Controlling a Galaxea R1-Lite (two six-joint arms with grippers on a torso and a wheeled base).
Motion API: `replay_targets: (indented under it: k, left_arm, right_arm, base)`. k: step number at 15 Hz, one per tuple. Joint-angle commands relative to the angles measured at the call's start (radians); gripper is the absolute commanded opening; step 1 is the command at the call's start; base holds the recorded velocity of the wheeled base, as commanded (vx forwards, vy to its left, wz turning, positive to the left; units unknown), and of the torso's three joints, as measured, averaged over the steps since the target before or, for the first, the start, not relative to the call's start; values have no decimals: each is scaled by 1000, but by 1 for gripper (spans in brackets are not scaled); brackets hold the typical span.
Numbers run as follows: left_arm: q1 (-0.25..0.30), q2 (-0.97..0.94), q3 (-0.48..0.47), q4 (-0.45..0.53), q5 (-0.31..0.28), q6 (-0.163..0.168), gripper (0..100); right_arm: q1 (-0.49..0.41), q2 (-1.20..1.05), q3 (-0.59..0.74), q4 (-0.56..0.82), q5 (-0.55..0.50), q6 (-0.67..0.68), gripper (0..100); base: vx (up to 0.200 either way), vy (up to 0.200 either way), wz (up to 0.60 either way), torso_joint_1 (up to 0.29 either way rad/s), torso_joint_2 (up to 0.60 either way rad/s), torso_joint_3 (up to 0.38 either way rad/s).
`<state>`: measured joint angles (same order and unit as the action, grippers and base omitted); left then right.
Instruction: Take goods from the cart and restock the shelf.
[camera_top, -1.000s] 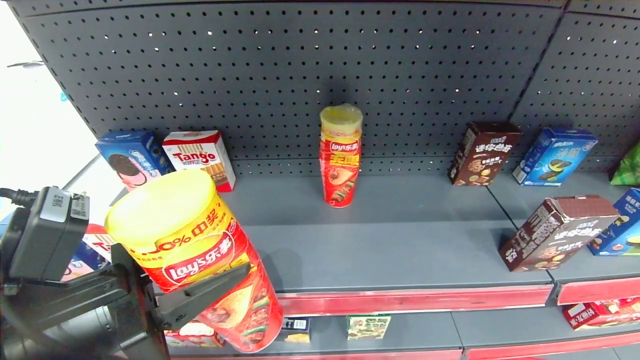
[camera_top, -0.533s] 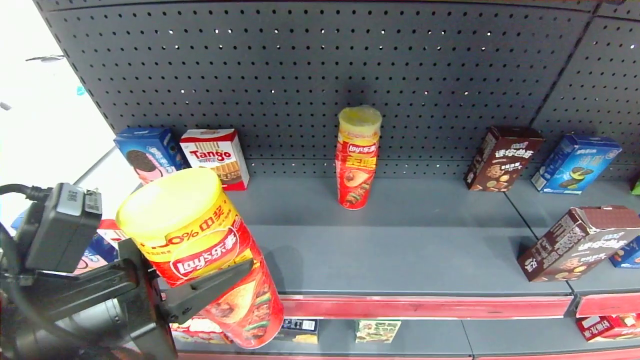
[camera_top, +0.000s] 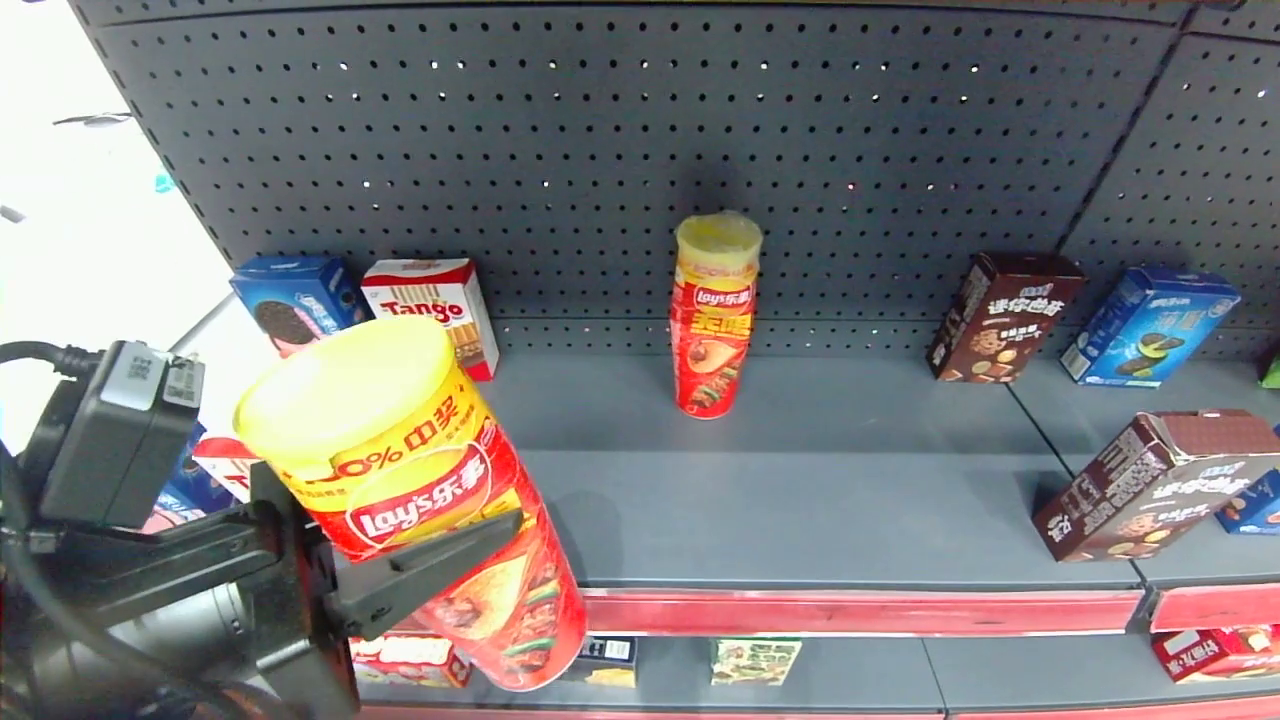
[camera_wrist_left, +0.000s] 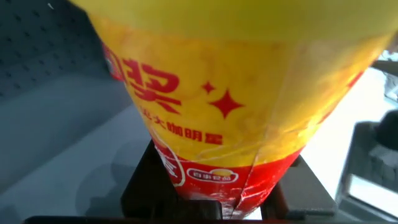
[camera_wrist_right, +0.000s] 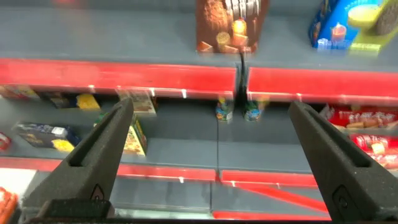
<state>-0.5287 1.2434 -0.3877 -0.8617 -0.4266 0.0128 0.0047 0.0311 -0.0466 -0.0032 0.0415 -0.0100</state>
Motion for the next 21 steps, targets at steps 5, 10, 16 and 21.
replay_targets:
  k: [5,10,16,21]
  left_arm:
    - [3,87,-112,15,0,-2,0]
    - [4,73,-100,27,-1,-25,0]
    - [6,73,-96,16,-18,-36,0]
    - [44,71,-96,15,-29,-36,0]
  right_arm:
    - [184,570,-401,-49,109,-105,100]
    - [322,803,-542,-86,192,-127,100]
    - [465,1207,-834,-146,163,-128,100]
    - [457,1423,-921,-235,178,-130,100]
  base:
    - [0,0,0,0,0,0]
    - [0,0,0,0,0,0]
    - [0,0,0,0,0,0]
    - [0,0,0,0,0,0]
